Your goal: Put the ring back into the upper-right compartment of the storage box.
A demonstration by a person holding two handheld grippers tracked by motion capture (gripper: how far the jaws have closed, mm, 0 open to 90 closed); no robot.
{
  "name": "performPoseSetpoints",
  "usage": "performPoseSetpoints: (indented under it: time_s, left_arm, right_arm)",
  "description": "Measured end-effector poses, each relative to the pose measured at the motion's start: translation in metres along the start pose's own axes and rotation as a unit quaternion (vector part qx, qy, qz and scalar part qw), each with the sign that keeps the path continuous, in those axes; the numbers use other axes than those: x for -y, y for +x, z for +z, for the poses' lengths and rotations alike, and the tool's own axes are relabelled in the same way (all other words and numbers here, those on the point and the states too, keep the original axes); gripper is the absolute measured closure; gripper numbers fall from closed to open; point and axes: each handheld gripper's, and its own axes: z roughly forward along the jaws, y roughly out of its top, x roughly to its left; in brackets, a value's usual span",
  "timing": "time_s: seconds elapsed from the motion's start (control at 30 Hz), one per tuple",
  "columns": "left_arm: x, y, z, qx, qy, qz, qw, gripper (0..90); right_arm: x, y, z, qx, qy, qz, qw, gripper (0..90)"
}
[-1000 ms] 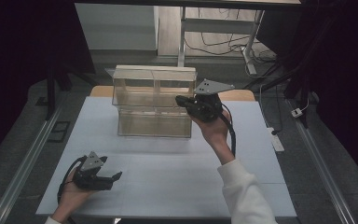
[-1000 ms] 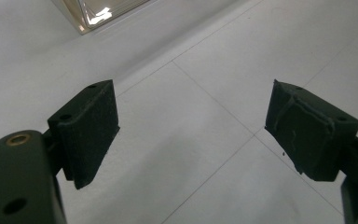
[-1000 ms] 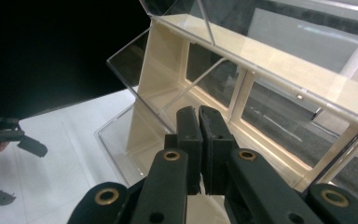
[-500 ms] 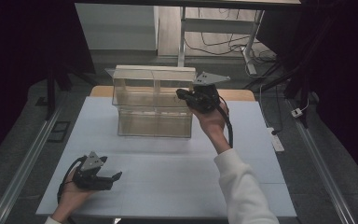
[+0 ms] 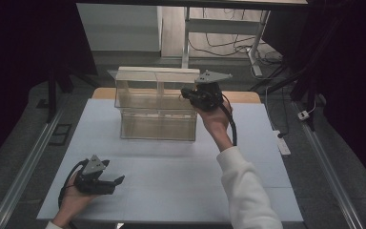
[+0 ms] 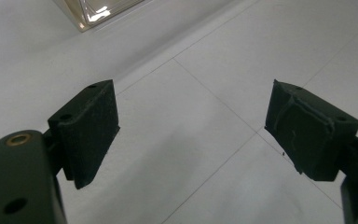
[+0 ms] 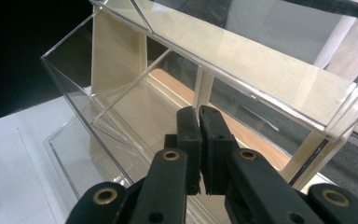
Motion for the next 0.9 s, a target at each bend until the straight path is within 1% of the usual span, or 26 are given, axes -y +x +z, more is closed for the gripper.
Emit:
performPoseSetpoints:
  time_s: [0.1, 0.17, 0.2, 0.23, 0.27, 0.3, 0.33, 0.37, 0.4, 0.5, 0.57, 0.7, 0.87, 0.9]
  left_arm:
    - [0.0, 0.001, 0.0, 0.0, 0.001, -0.001, 1.0, 17.1]
    - [0.0, 0.001, 0.0, -0.001, 0.001, 0.0, 1.0, 17.1]
    - [0.0, 0.001, 0.0, -0.001, 0.001, 0.0, 1.0, 17.1]
    - [0.0, 0.001, 0.0, -0.001, 0.001, 0.0, 1.0, 17.1]
    - [0.0, 0.0, 0.0, -0.001, 0.001, 0.0, 1.0, 17.1]
    - [0.0, 0.0, 0.0, -0.001, 0.001, 0.0, 1.0, 17.1]
    - [0.0, 0.0, 0.0, -0.001, 0.001, 0.001, 1.0, 17.1]
    - [0.0, 0.0, 0.0, 0.0, 0.001, 0.001, 1.0, 17.1]
    - [0.0, 0.0, 0.0, 0.0, 0.001, 0.001, 1.0, 17.0]
    - [0.0, 0.0, 0.0, 0.0, 0.001, 0.001, 1.0, 17.0]
    - [0.0, 0.0, 0.0, 0.001, 0.001, 0.002, 1.0, 17.0]
    - [0.0, 0.0, 0.0, 0.002, 0.001, 0.001, 1.0, 16.9]
    - [0.0, 0.0, 0.0, 0.002, 0.002, 0.003, 1.0, 16.9]
    - [0.0, 0.0, 0.001, 0.002, 0.002, 0.003, 1.0, 16.8]
  right_arm:
    - [0.001, 0.0, 0.001, -0.004, -0.002, 0.0, 1.0, 85.4]
    - [0.001, 0.001, 0.002, -0.006, -0.002, 0.0, 1.0, 74.3]
    - [0.001, 0.001, 0.002, -0.005, 0.0, 0.0, 1.0, 70.1]
    - [0.001, 0.001, 0.002, -0.005, 0.0, 0.0, 1.0, 70.1]
    - [0.001, 0.002, 0.002, -0.003, 0.001, -0.001, 1.0, 67.2]
    - [0.001, 0.003, 0.0, -0.005, 0.0, -0.002, 1.0, 62.1]
    - [0.001, 0.003, 0.0, -0.005, 0.0, -0.002, 1.0, 62.1]
    - [0.001, 0.004, -0.002, -0.011, -0.007, 0.003, 0.9999, 59.7]
    - [0.001, 0.004, -0.002, -0.011, -0.007, 0.003, 0.9999, 59.7]
    - [0.003, 0.005, -0.006, -0.021, -0.014, 0.004, 0.9997, 56.1]
    - [0.004, 0.005, -0.008, -0.023, -0.012, 0.0, 0.9997, 54.8]
    - [0.007, 0.006, -0.012, -0.022, -0.013, -0.004, 0.9997, 53.5]
    - [0.013, 0.007, -0.02, -0.022, -0.016, -0.008, 0.9996, 52.2]
    - [0.015, 0.007, -0.023, -0.02, -0.013, -0.012, 0.9996, 51.7]
